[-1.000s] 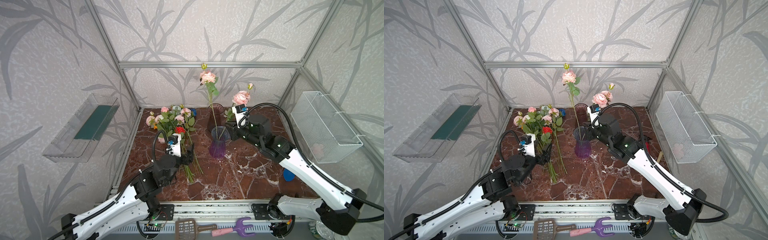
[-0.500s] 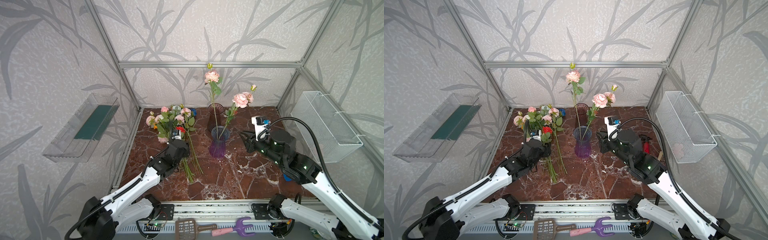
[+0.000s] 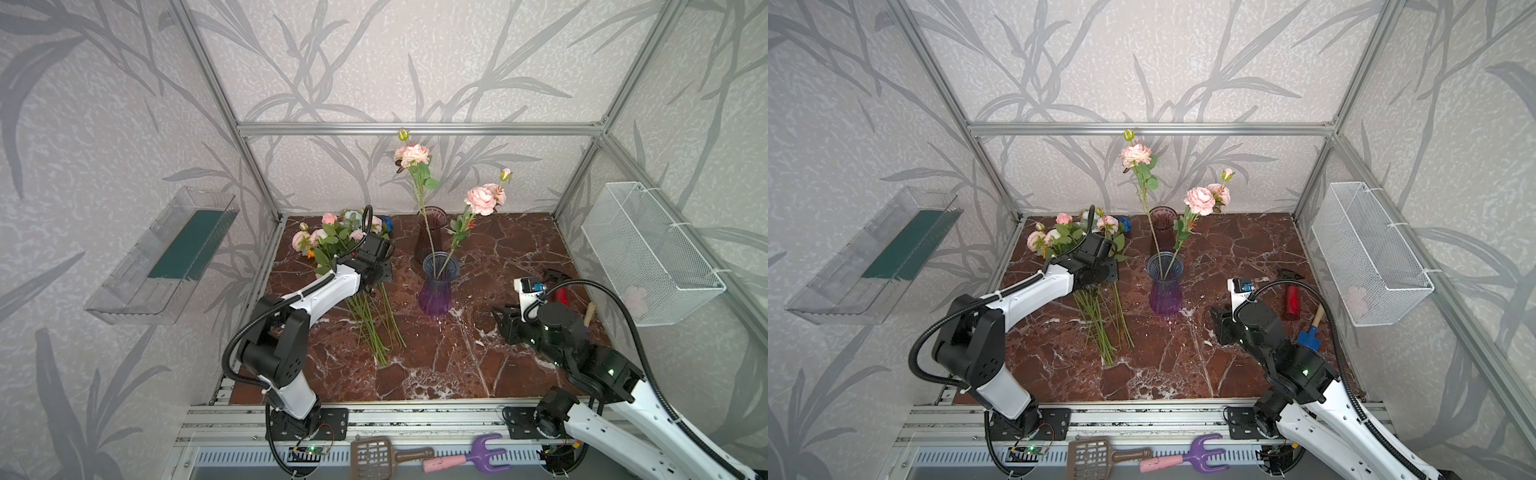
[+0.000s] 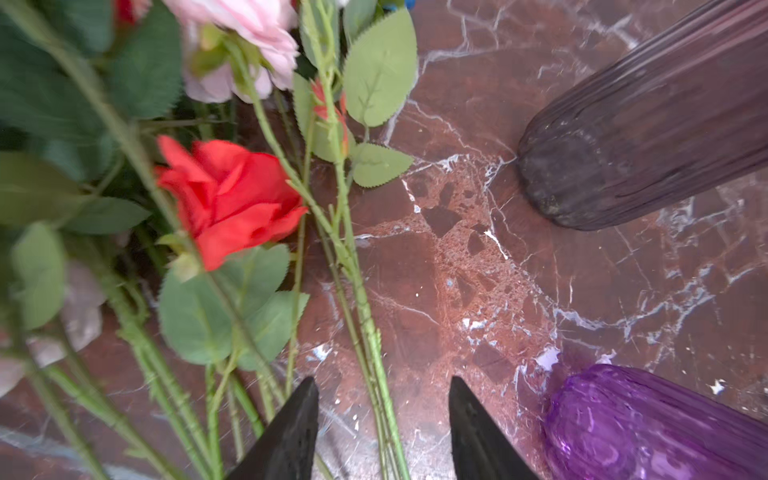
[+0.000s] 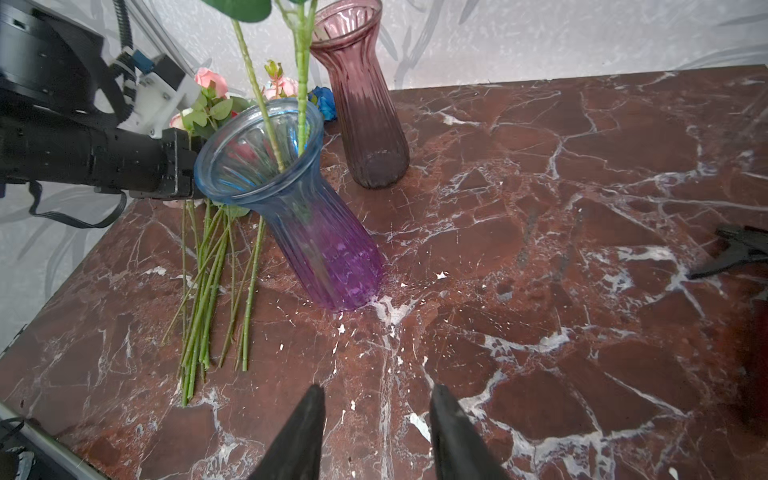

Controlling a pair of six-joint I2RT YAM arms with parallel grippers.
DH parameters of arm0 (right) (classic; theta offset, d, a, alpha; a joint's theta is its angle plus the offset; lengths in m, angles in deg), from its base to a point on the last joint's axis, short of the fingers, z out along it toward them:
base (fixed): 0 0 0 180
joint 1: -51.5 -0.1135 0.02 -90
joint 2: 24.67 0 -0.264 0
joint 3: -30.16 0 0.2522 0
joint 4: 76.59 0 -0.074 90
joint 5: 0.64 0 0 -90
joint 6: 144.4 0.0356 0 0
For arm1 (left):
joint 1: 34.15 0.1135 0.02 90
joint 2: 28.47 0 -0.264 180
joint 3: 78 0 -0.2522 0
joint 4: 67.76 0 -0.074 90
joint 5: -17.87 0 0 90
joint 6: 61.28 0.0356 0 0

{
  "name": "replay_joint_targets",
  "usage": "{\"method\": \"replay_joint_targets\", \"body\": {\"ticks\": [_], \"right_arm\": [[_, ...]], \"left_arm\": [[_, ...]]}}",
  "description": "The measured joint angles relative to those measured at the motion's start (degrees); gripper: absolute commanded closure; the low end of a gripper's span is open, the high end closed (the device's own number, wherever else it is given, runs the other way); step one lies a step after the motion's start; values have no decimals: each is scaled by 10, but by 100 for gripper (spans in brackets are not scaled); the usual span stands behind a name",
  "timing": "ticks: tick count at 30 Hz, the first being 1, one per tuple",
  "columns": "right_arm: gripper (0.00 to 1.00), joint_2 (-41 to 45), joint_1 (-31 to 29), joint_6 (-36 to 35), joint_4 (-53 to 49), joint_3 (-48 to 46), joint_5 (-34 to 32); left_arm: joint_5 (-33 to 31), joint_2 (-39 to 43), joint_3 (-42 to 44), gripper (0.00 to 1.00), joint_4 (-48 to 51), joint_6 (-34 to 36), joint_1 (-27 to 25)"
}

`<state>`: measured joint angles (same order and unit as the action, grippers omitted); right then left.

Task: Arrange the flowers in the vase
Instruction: 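Open and withdraw the right gripper while the left gripper grasps another rose stem, then lift the pink rose upright with the left gripper while the right gripper reaches toward it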

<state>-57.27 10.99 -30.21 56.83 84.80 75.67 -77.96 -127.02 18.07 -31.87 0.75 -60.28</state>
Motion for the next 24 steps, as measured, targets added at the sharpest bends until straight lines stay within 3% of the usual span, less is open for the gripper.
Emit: {"method": "replay_joint_targets", "body": {"ticks": [5, 10, 18, 24], "right_arm": [[55, 16, 5, 2, -1, 0, -19], [55, 15, 12, 2, 0, -4, -26], [55, 14, 25, 1, 0, -9, -28], [56, 13, 27, 1, 0, -9, -24]], "left_arm": [[-5, -87, -82, 58, 58, 3, 1], [-17, -131, -104, 62, 94, 2, 1], [-28, -156, -113, 74, 109, -2, 4], [-16, -156, -113, 92, 102, 1, 7]]}}
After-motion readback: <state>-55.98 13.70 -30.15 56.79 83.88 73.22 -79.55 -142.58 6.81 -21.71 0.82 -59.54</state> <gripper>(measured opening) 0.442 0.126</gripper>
